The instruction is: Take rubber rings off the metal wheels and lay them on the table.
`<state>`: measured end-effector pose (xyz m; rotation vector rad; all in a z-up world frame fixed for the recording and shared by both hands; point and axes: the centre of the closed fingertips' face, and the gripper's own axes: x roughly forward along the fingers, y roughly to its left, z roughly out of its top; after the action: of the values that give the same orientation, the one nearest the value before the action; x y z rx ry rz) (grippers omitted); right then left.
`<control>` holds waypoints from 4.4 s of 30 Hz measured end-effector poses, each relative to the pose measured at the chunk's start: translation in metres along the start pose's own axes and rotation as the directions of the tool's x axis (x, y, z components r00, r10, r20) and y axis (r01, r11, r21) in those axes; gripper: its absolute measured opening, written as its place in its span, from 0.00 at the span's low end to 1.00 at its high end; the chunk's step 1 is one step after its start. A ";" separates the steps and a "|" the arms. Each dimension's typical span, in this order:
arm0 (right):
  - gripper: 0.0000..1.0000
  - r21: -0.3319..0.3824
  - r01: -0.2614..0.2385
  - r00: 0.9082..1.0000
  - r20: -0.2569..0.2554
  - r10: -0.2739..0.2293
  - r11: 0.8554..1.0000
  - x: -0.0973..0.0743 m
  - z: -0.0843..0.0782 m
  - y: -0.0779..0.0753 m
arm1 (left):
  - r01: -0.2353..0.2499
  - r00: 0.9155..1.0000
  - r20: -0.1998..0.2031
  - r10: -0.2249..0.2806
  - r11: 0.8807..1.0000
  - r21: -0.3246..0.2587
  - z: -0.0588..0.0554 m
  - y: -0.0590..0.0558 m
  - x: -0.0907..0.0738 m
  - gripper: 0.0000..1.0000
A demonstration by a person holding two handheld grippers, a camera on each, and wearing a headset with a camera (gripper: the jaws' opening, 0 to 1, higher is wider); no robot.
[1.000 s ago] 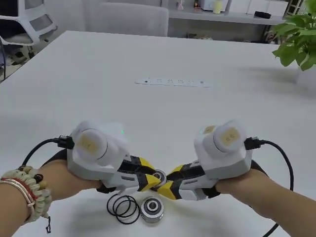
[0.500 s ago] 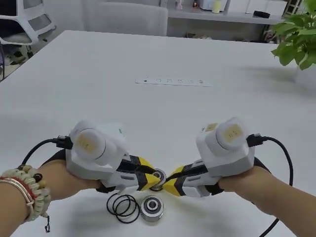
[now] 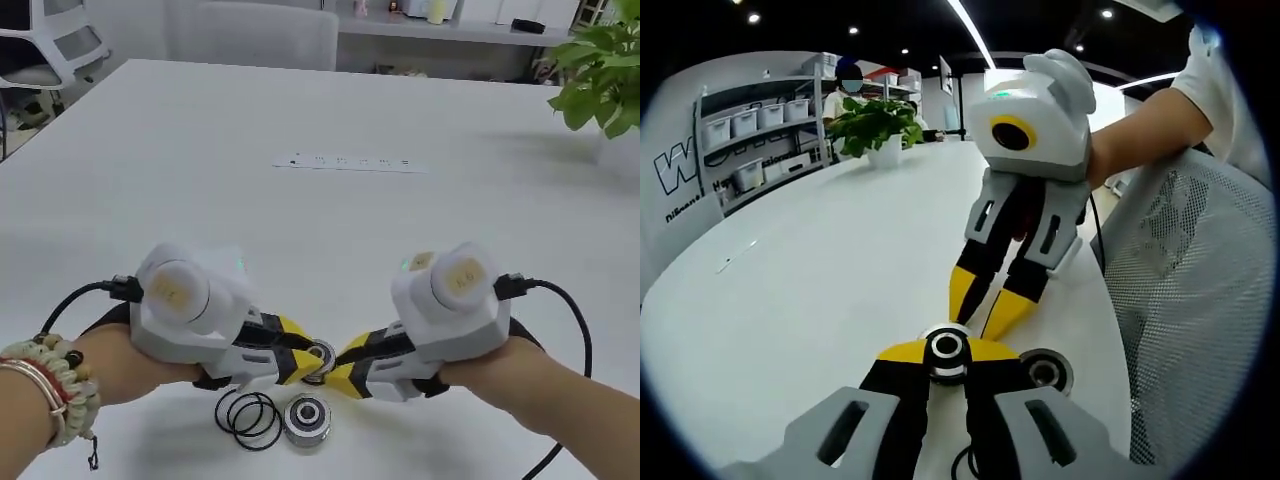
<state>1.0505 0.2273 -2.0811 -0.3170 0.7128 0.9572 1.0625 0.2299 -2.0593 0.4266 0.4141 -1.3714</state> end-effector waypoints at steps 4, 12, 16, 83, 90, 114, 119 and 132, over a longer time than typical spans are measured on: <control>0.01 -0.038 0.013 1.000 -0.012 -0.013 0.999 -0.001 -0.001 -0.001 | -0.001 1.000 0.001 0.001 1.000 -0.001 0.000 0.000 0.000 0.08; 0.00 -0.018 0.053 0.999 -0.002 -0.053 0.998 0.000 0.001 -0.011 | -0.008 1.000 0.000 0.008 1.000 -0.003 -0.001 0.002 0.000 0.07; 0.00 0.070 0.054 0.999 -0.001 -0.054 0.996 0.000 0.000 -0.013 | -0.009 1.000 0.000 0.009 1.000 0.001 0.000 0.002 0.000 0.08; 0.00 0.445 -0.080 0.985 0.174 0.002 0.892 -0.011 0.036 -0.005 | -0.012 0.999 0.033 0.013 1.000 -0.006 0.001 0.001 0.002 0.08; 0.00 0.458 -0.022 0.992 0.123 -0.038 0.889 -0.010 0.027 -0.012 | -0.010 0.999 0.051 0.010 1.000 -0.010 0.001 0.001 0.002 0.08; 0.00 0.494 -0.023 0.983 0.168 -0.069 0.869 -0.022 0.039 -0.021 | 0.023 1.000 -0.010 -0.023 0.997 0.076 0.023 0.001 -0.032 0.44; 0.00 0.488 -0.038 0.980 0.190 -0.064 0.872 -0.024 0.046 -0.018 | -0.003 1.000 0.025 0.001 0.998 0.069 0.046 0.007 -0.053 0.54; 0.00 0.455 -0.076 0.974 0.223 -0.031 0.887 -0.026 0.063 -0.005 | -0.101 0.995 0.029 0.098 0.990 0.103 0.051 -0.002 -0.115 0.71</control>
<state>1.0709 0.2419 -2.0180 0.2191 0.7122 0.7993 1.0448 0.2995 -1.9565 0.5093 0.2984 -1.3036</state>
